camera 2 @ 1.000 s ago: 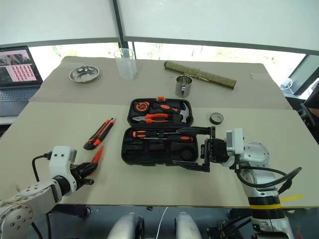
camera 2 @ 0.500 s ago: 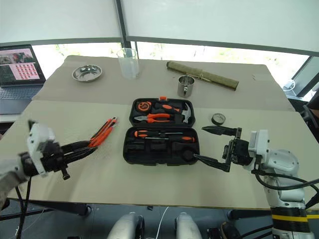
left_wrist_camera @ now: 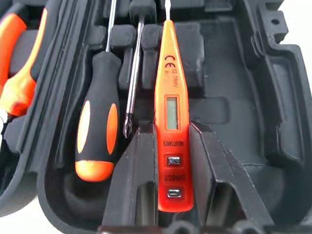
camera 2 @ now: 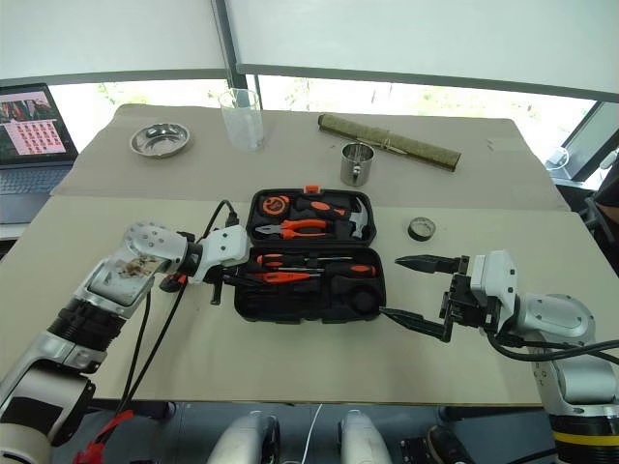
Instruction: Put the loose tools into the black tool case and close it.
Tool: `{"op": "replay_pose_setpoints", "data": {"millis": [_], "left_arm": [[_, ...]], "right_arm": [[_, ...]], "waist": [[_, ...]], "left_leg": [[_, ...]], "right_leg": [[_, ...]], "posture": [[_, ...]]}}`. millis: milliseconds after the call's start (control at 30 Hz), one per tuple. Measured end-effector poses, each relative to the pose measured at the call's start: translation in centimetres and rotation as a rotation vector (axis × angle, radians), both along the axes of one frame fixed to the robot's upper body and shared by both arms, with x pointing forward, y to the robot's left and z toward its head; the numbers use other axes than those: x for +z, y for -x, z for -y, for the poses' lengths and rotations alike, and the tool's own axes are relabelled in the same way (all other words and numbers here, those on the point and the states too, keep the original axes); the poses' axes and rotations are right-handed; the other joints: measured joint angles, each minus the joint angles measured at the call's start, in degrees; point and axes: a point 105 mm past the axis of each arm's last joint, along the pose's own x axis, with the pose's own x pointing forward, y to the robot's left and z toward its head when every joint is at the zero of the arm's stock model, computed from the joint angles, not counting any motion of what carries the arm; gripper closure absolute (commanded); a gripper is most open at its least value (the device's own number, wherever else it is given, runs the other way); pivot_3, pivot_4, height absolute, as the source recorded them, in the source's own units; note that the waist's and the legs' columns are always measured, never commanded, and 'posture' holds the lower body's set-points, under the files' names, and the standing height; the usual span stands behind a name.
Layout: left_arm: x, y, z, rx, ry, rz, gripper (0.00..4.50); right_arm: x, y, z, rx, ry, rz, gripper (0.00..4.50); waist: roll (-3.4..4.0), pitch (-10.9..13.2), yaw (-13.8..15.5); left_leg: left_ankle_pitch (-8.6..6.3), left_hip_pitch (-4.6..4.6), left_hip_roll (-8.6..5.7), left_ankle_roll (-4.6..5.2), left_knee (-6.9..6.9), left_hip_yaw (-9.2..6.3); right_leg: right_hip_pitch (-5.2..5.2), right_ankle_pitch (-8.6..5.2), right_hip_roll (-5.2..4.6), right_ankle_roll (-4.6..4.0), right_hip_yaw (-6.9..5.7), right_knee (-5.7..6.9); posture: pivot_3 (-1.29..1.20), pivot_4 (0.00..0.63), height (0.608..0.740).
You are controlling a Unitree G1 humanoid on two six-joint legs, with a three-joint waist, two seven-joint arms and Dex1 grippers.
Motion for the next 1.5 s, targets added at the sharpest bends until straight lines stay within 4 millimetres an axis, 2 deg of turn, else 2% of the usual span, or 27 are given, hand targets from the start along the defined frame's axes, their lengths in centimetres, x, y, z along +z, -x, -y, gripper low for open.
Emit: {"op": "replay_pose_setpoints", "data": {"millis": [333,667,733,900,1033,1167,1267,1367,1500], "left_arm": [[0.0,-0.4,0.1,0.024,-0.107,0.002,4.06],[0.0,-0.8,1.4,0.035,-0.166,-0.014,4.06],[-0.1,-0.7,1.3,0.034,-0.177,-0.026,3.04],[0.4,-0.9,1.2,0.057,-0.149,-0.014,1.35],[0.7,0.5,3.3,-0.02,0.044,-0.072,1.35],[3.1,1.1,3.7,-0.073,0.133,-0.013,1.35],[4.0,0.6,3.2,-0.062,0.174,0.047,2.0],[4.0,0.0,3.0,-0.01,0.274,0.032,2.98],[1.9,-0.5,2.8,0.077,0.372,-0.053,4.47]], "right_arm": [[-0.1,0.6,-0.5,0.009,-0.004,0.003,0.0],[0.0,0.8,-1.0,0.025,-0.026,-0.003,0.0],[0.0,0.9,-1.1,0.03,-0.034,-0.01,0.0],[0.0,0.9,-1.1,0.033,-0.047,-0.023,0.0],[0.0,0.9,-1.3,0.03,-0.062,-0.03,0.0],[-0.1,0.8,-1.3,0.03,-0.063,-0.039,0.0],[-0.1,0.8,-1.4,0.029,-0.066,-0.04,0.0],[-0.2,0.8,-1.5,0.031,-0.074,-0.042,0.0],[-0.5,0.9,-1.9,0.041,-0.088,-0.052,0.0]], "waist": [[0.0,0.0,-0.1],[0.01,0.0,0.0],[0.01,0.0,0.0],[0.01,0.0,-0.2],[0.0,0.0,0.0],[0.01,0.0,0.0],[0.01,0.0,0.0],[0.01,0.0,0.0],[0.01,0.0,0.0]], "left_leg": [[0.0,0.16,0.01,0.0,0.21,-0.06],[0.0,0.18,-0.01,0.0,0.44,-0.13],[0.0,0.17,-0.01,0.0,0.45,-0.14],[-0.02,0.13,0.0,0.03,0.45,-0.18],[-0.06,-0.21,0.02,0.1,0.7,-0.28],[-0.08,-0.29,-0.01,0.13,0.82,-0.36],[-0.08,-0.25,-0.01,0.13,0.82,-0.37],[-0.08,-0.26,-0.02,0.13,0.83,-0.39],[-0.08,-0.26,-0.03,0.14,0.84,-0.41]], "right_leg": [[0.16,-0.01,0.02,0.01,0.0,0.22],[0.27,0.0,0.02,0.03,-0.01,0.3],[0.26,0.0,0.02,0.03,-0.01,0.3],[0.21,0.0,0.03,0.03,-0.01,0.3],[0.06,0.0,0.01,0.04,-0.11,0.33],[0.08,0.03,0.0,0.09,-0.15,0.34],[0.1,0.03,0.0,0.09,-0.16,0.34],[0.1,0.03,0.0,0.1,-0.16,0.34],[0.1,0.04,-0.01,0.11,-0.16,0.35]], "posture": [[0.0,0.15,0.74],[0.0,0.15,0.74],[0.0,0.15,0.74],[0.0,0.15,0.74],[0.0,0.15,0.74],[0.0,0.15,0.74],[0.0,0.15,0.74],[0.0,0.15,0.74],[0.0,0.15,0.74]]}}
